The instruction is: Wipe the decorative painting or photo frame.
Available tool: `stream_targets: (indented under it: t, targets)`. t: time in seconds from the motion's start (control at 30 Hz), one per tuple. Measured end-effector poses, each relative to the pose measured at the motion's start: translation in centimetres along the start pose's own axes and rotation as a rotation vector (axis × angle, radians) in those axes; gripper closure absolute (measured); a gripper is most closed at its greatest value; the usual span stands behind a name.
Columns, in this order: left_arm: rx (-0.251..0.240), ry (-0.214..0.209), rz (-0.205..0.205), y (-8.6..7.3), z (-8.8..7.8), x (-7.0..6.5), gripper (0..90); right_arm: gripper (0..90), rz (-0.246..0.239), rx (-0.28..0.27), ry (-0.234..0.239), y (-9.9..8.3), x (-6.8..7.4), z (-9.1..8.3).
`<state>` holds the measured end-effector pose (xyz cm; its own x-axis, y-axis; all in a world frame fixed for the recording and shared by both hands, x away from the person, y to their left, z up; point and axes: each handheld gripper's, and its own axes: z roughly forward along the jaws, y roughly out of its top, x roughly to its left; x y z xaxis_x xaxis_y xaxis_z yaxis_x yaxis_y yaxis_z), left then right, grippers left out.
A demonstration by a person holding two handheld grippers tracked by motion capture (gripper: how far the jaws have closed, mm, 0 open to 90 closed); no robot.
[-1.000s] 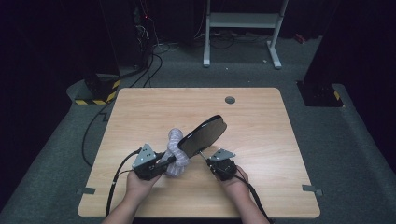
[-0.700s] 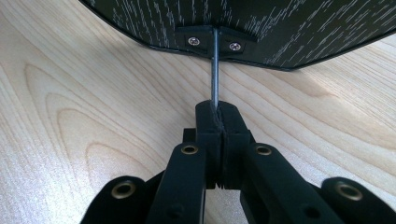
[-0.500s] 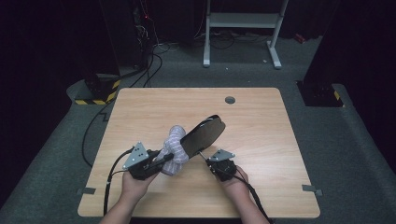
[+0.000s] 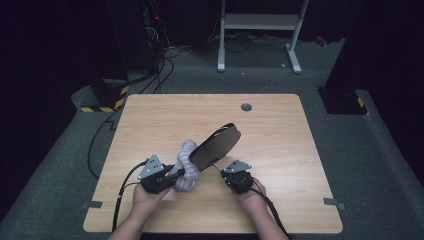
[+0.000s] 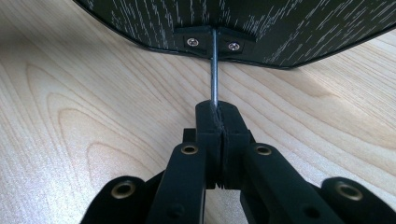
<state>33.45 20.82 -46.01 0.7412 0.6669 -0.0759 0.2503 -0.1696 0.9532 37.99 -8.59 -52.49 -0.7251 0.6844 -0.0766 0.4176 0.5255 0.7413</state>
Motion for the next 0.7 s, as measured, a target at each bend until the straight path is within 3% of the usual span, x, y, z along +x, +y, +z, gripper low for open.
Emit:
stream_targets:
  t: [0.13, 0.33, 0.53, 0.7]
  targets:
    - [-0.074, -0.007, 0.029, 1.8, -1.2, -1.0, 73.0, 88.8, -0.001, 0.000, 0.001, 0.0, 0.0, 0.0]
    - [-0.129, -0.036, 0.037, 3.2, -1.8, -1.7, 72.6, 88.8, -0.006, -0.001, -0.002, 0.0, 0.0, 0.0]
    - [-0.114, -0.033, 0.034, 2.8, -1.7, -1.2, 72.6, 88.8, -0.010, 0.000, -0.002, 0.0, 0.0, 0.0]
    - [-0.067, -0.030, 0.024, 1.4, -0.7, -0.5, 72.7, 88.7, -0.004, -0.002, 0.001, 0.0, 0.0, 0.0]
